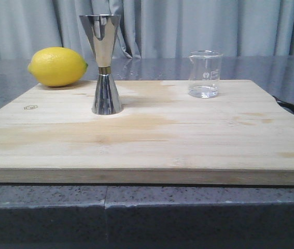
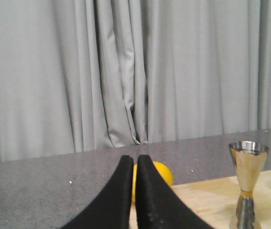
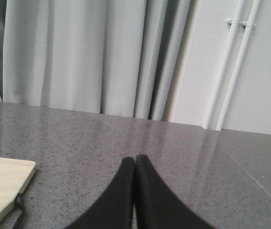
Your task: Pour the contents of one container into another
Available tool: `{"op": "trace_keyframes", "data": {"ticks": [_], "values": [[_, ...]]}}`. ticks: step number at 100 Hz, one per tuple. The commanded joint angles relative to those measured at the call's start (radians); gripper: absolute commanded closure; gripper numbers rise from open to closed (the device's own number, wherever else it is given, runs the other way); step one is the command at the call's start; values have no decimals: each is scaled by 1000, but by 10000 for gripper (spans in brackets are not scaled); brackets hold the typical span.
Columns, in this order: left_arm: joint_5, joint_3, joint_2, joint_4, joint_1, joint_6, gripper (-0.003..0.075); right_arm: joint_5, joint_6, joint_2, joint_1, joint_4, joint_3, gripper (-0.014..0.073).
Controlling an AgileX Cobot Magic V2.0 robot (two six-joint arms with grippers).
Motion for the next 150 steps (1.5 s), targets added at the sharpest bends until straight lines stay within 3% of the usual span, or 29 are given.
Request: {"op": "trace_keyframes", "data": {"ticks": [1, 14, 30, 44, 93, 150], "values": [[-27, 2, 8, -57, -30, 10, 739, -51, 0, 7, -4, -19, -26, 665], [4, 49, 8, -432, -50, 353, 739, -51, 0, 7, -4, -19, -26, 665], [4, 54, 8, -653, -94, 724, 739, -49, 0, 7, -4, -19, -26, 665], [86, 54, -11, -847, -98, 921, 739, -49, 0, 7, -4, -19, -26, 665], [398, 102, -253, -949, -83, 1022, 739, -47, 0, 7, -4, -19, -26, 665], [403, 102, -253, -975, -83, 1047, 739, -47, 0, 7, -4, -19, -26, 665]]}}
